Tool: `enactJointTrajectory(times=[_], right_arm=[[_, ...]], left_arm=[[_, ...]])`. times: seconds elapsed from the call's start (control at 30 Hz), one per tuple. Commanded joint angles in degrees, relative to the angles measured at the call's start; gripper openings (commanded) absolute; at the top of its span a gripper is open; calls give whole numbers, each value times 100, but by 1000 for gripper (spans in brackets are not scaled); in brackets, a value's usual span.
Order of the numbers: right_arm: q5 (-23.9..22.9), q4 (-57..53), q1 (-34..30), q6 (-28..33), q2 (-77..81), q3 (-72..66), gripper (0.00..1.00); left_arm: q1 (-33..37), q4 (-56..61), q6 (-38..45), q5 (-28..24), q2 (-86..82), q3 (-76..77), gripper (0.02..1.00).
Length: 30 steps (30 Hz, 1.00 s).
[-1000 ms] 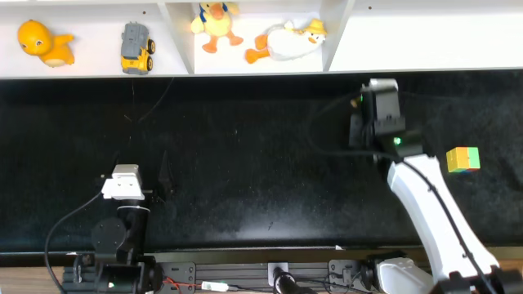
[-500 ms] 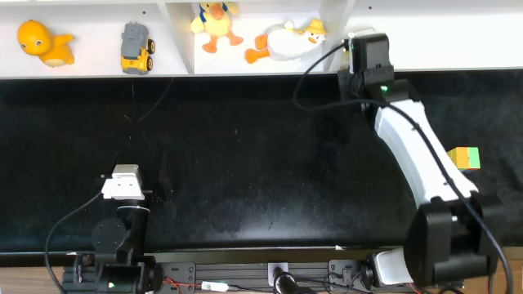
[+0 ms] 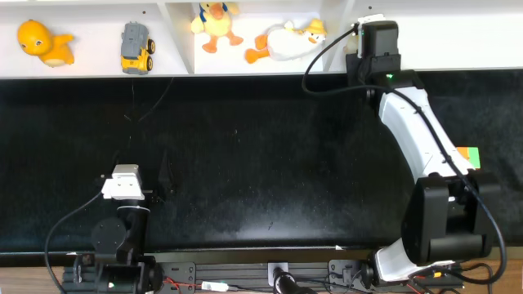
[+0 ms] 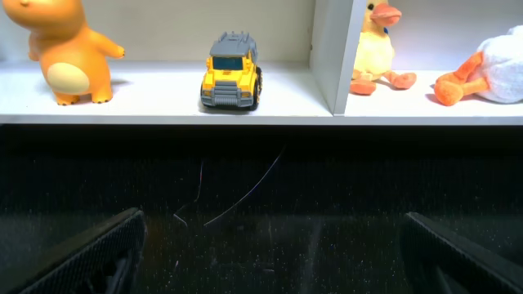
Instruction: Store Toys
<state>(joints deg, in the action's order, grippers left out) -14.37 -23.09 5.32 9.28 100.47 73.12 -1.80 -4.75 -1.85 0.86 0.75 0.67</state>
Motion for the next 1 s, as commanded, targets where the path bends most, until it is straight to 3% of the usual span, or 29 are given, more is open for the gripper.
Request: enactJointTrajectory(times=[0.03,0.33,0.47,0.67,0.77,0.8,0.87,1.0], right_arm=[[337,195,-164,11,94,216,148],[603,588,-208,-129,369,219,213],[737,601,-208,-162,404,219,310],[820,413,-179,-201,302,214,546],[817,129,-175,-199,70,173,763],[817,63,-175,-199,-33,133,888],[758,-44,-177,-197,-278,2,998],[507,-247,-177,-192,-916,-518,998]], left_arm=[[-15,-4,-125,-33,-59,-22,996],[-15,-4,-122,-33,-59,-22,996],[-15,-4,-122,-33,-59,-22,996],[-15,-4,-125,-33,-59,-22,996],[-15,-4,-125,-33,-59,-22,996],[-15,-4,-122,-33,-59,-22,996],[-15,-4,-125,-33,-59,-22,996],[-15,-4,-125,-33,-59,-22,996]])
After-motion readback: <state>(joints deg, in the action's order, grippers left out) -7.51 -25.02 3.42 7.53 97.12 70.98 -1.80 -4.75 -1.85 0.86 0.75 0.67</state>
